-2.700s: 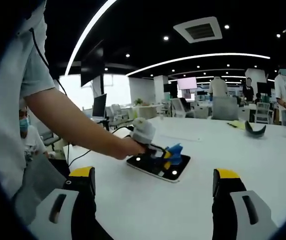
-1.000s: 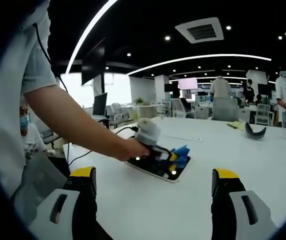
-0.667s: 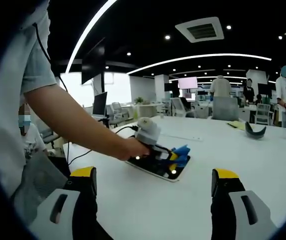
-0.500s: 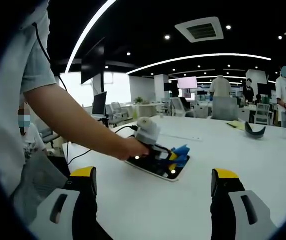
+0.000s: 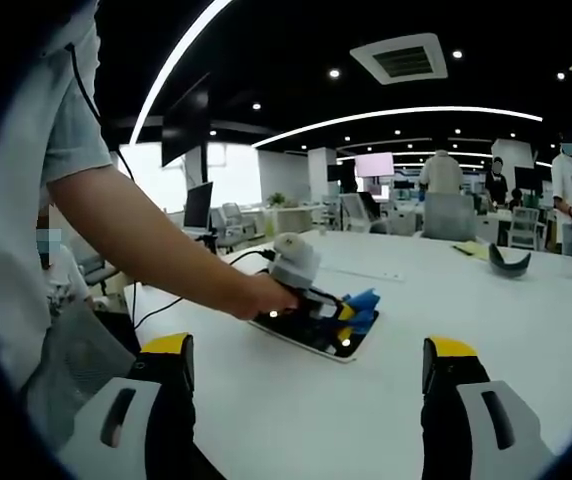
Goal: Wipe the mirror surface with the cleaning cloth until all visible marks leave the cleaned area.
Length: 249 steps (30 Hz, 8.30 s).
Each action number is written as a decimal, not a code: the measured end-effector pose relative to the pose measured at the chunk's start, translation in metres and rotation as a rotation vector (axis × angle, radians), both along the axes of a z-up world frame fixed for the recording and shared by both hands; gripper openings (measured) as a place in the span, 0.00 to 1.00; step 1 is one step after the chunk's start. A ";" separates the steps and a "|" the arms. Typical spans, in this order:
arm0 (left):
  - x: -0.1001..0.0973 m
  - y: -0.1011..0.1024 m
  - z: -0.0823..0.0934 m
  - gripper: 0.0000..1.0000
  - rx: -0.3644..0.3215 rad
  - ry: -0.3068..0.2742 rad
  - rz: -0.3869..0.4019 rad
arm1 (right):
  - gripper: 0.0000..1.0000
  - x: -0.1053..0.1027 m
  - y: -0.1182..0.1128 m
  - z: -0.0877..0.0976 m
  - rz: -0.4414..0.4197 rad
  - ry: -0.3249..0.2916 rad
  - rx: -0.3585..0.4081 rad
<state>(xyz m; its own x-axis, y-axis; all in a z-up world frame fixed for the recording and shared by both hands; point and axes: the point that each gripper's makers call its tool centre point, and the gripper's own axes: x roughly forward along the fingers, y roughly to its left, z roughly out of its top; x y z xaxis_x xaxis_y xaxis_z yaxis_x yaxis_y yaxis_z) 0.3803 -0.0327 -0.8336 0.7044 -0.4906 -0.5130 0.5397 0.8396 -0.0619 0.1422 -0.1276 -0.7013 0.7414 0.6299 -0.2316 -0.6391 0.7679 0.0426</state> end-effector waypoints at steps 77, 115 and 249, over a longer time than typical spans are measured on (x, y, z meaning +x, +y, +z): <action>-0.015 0.019 -0.001 0.05 0.029 0.031 -0.079 | 0.94 -0.002 0.003 -0.008 0.017 0.009 -0.047; -0.022 0.037 0.000 0.05 0.043 0.029 -0.069 | 0.96 -0.003 0.006 -0.001 0.025 -0.011 -0.015; -0.046 0.131 -0.001 0.05 0.078 0.038 -0.053 | 0.92 0.003 -0.001 -0.015 -0.024 0.032 -0.061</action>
<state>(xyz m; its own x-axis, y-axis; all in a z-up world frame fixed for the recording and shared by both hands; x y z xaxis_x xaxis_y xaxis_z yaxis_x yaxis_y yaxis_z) 0.3346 0.0985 -0.8342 0.6579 -0.4839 -0.5770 0.5818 0.8131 -0.0187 0.1455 -0.1288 -0.7162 0.7478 0.5958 -0.2930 -0.6193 0.7850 0.0155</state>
